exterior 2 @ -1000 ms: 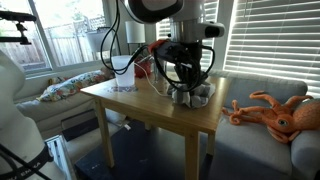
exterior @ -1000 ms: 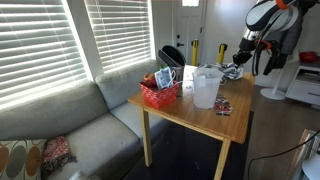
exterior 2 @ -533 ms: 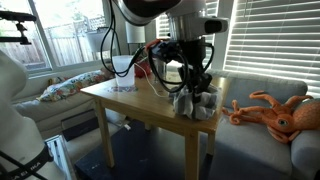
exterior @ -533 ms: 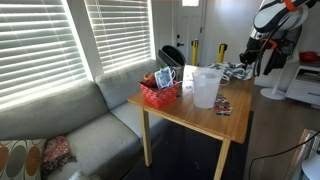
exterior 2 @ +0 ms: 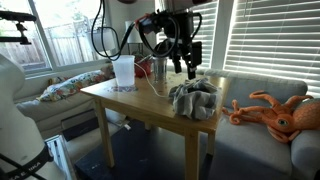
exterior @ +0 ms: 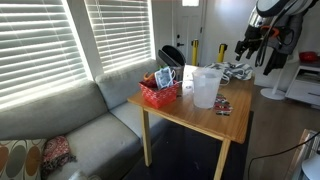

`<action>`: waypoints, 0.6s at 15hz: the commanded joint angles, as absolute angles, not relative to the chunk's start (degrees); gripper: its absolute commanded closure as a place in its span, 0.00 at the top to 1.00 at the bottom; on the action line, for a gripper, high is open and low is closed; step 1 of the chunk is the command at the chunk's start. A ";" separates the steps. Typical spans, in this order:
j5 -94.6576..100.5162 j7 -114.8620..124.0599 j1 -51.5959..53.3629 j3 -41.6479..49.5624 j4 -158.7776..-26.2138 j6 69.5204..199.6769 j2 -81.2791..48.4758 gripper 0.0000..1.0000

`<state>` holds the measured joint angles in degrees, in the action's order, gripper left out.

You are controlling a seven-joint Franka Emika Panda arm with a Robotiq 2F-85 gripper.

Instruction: Slide the towel on the table to the right rear of the table

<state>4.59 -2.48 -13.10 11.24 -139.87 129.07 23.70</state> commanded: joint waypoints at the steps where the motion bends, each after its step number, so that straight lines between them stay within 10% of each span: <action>1: 5.38 -2.55 -10.32 7.77 -136.30 120.65 27.33 1.00; 9: 5.31 -4.29 -5.18 4.55 -131.32 111.58 26.75 1.00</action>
